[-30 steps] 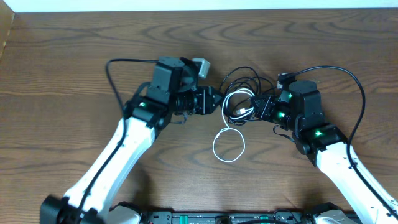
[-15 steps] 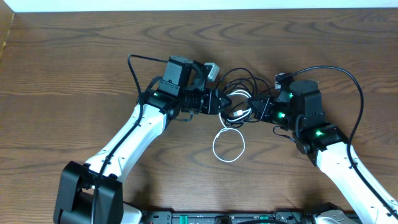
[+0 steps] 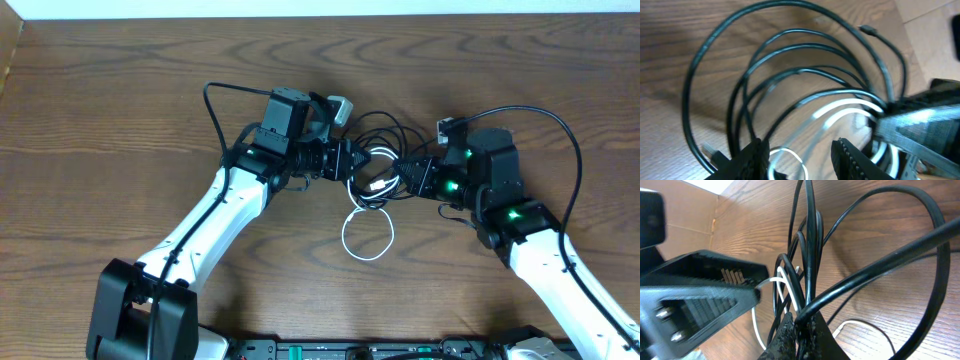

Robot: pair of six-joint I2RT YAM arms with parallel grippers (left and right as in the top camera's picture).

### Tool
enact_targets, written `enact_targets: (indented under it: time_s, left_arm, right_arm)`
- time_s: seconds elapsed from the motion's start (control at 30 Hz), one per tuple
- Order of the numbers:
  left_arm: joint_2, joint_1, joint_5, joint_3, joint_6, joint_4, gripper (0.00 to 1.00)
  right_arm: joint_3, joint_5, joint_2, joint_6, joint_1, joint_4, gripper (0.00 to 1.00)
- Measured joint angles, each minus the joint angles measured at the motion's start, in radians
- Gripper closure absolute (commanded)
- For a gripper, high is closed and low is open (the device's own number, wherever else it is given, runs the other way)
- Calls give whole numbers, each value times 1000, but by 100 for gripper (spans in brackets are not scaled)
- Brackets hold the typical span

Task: Untangle cables
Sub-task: 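Hold the black coil with both grippers and spread it apart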

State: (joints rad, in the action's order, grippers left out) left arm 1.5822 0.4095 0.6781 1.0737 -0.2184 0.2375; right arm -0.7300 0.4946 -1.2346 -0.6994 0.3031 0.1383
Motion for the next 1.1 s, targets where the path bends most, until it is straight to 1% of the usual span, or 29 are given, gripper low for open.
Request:
enact_targets:
  time_s: [0.3,0.33,0.37,0.4,0.43,0.47,0.63,0.73,0.8,0.9,1.1]
  left_arm:
    - [5,18,-27,0,14,-1,55]
    - [10,26,-27,0,14,-2,57]
    - [17,37,-27,0,14,-2,64]
    - [25,48,-31,0,13,-2,74]
    - [35,62,-32,0,14,-2,91]
    - [43,71,-34,-1,20,-3,92]
    - [68,117,-54,-4,33,-10,92]
    - [68,122,-56,-4,33,-12,92]
    - [68,113,-55,-4,33,-11,93]
    - [68,93,-42,-4,35,-10,92]
    - [59,81,33,-4,35,-11,92]
  right_arm:
    - [0,14,62,0,0,0,99]
    - [0,15,63,0,0,0,99]
    - [0,15,63,0,0,1,99]
    - [0,15,63,0,0,2,99]
    - [0,15,63,0,0,2,99]
    - [0,14,63,0,0,2,99]
    - [0,13,64,0,-6,10,99]
    - [-2,-4,67,1,-11,42,99]
    - [-4,-35,68,1,-13,87,99]
    - [-7,-127,69,3,-16,205,99]
    - [-14,-293,71,-9,-16,366,99]
